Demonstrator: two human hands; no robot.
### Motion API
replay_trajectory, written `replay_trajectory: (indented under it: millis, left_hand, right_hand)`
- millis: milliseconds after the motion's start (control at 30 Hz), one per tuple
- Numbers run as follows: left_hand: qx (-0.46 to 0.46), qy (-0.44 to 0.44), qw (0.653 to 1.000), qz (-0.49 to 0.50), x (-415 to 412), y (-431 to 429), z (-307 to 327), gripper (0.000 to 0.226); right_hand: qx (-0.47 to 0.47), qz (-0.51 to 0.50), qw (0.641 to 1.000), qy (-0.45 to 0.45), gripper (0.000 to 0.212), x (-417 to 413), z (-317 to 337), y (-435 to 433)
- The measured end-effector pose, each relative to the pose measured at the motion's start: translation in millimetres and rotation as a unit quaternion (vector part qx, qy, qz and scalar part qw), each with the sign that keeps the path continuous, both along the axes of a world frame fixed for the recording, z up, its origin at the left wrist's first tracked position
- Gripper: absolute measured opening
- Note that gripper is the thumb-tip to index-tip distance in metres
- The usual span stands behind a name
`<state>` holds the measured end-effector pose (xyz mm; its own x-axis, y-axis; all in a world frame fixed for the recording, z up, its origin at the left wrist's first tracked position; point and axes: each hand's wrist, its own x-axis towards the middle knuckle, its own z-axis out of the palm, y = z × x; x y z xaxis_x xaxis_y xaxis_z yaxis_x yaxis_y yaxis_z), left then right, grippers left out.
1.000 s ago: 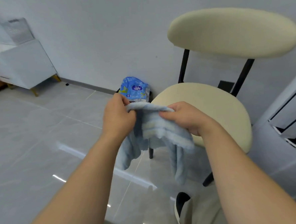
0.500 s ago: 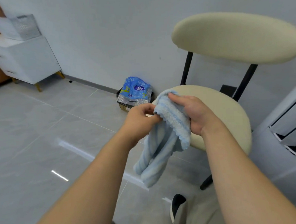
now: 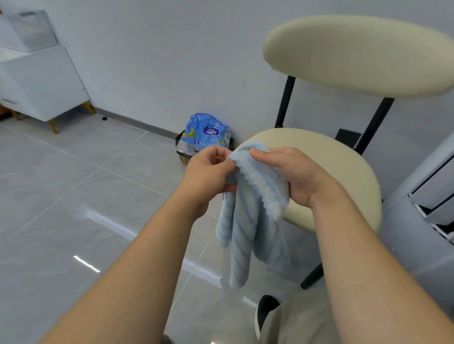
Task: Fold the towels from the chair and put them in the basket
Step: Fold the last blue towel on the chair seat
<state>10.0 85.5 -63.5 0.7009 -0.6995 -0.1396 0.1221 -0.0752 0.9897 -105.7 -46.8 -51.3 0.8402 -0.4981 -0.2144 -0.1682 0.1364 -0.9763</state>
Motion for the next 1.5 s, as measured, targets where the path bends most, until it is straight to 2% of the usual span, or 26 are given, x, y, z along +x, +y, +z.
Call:
replay_trajectory:
  millis: [67, 133, 233, 300, 433, 500, 633, 733, 867, 933, 1033, 1133, 1267, 1333, 1433, 1500]
  left_hand:
    - [0.0, -0.023, 0.998, 0.051, 5.2, -0.8, -0.8, 0.004]
    - [0.006, -0.065, 0.993, 0.095, 10.6, 0.3, -1.4, 0.002]
    - [0.08, -0.253, 0.954, 0.138, 18.9, 5.4, -0.6, 0.008]
    - [0.121, -0.36, 0.912, 0.153, 21.8, 10.4, 2.7, 0.02]
    - [0.161, -0.433, 0.875, 0.143, 22.0, 13.9, 4.6, 0.045]
    - [0.181, -0.432, 0.873, 0.138, 20.5, 12.3, 5.5, 0.05]
    - [0.19, -0.401, 0.888, 0.124, 20.1, 8.3, 7.8, 0.046]
    - [0.162, -0.382, 0.904, 0.099, 20.3, 9.5, 6.5, 0.034]
    - [0.134, -0.365, 0.918, 0.08, 19.2, 10.9, 5.0, 0.034]
    - [0.122, -0.353, 0.926, 0.05, 20.9, 14.5, 5.2, 0.034]
    - [0.156, -0.397, 0.904, -0.006, 24.9, 22.1, 6.7, 0.02]
    - [0.21, -0.467, 0.858, -0.04, 30.0, 23.9, 1.5, 0.033]
    - [0.251, -0.52, 0.815, -0.049, 33.1, 20.5, -12.1, 0.012]
    - [0.273, -0.505, 0.818, -0.04, 34.7, 18.7, -17.0, 0.002]
    - [0.311, -0.478, 0.821, -0.026, 33.8, 18.8, -18.8, 0.015]
    - [0.289, -0.489, 0.823, -0.03, 31.2, 19.2, -19.3, 0.016]
  right_hand:
    - [-0.06, 0.051, 0.997, 0.027, 0.038, -0.4, -2.6, 0.0]
    - [-0.155, 0.117, 0.977, 0.088, 0.044, -0.8, -3.7, 1.9]
    - [-0.228, 0.196, 0.941, 0.155, 0.039, -0.2, -5.2, 7.8]
    - [-0.232, 0.196, 0.94, 0.156, 0.036, 1.5, -9.3, 8.4]
    - [-0.249, 0.161, 0.946, 0.132, 0.024, 5.4, -16.9, 7.8]
    - [-0.262, 0.146, 0.947, 0.119, 0.025, 7.7, -18.1, 9.0]
    - [-0.201, 0.141, 0.967, 0.061, 0.054, 12.0, -17.2, 22.0]
    - [-0.253, 0.094, 0.962, 0.032, 0.04, 23.6, -22.8, 38.6]
    - [-0.404, -0.002, 0.911, 0.087, 0.005, 37.3, -33.0, 43.5]
    - [-0.405, -0.047, 0.909, 0.087, 0.016, 40.6, -34.7, 38.1]
    - [-0.379, -0.122, 0.912, 0.097, 0.017, 40.9, -29.0, 27.6]
    - [-0.364, -0.193, 0.904, 0.113, 0.019, 37.9, -23.4, 16.0]
    - [-0.365, -0.213, 0.893, 0.157, 0.017, 35.8, -14.5, 7.4]
    - [-0.346, -0.223, 0.895, 0.17, 0.02, 34.1, -10.6, 4.7]
    - [-0.293, -0.246, 0.91, 0.16, 0.021, 31.3, -7.4, -1.9]
    - [-0.248, -0.265, 0.92, 0.146, 0.021, 28.7, -5.6, -4.4]
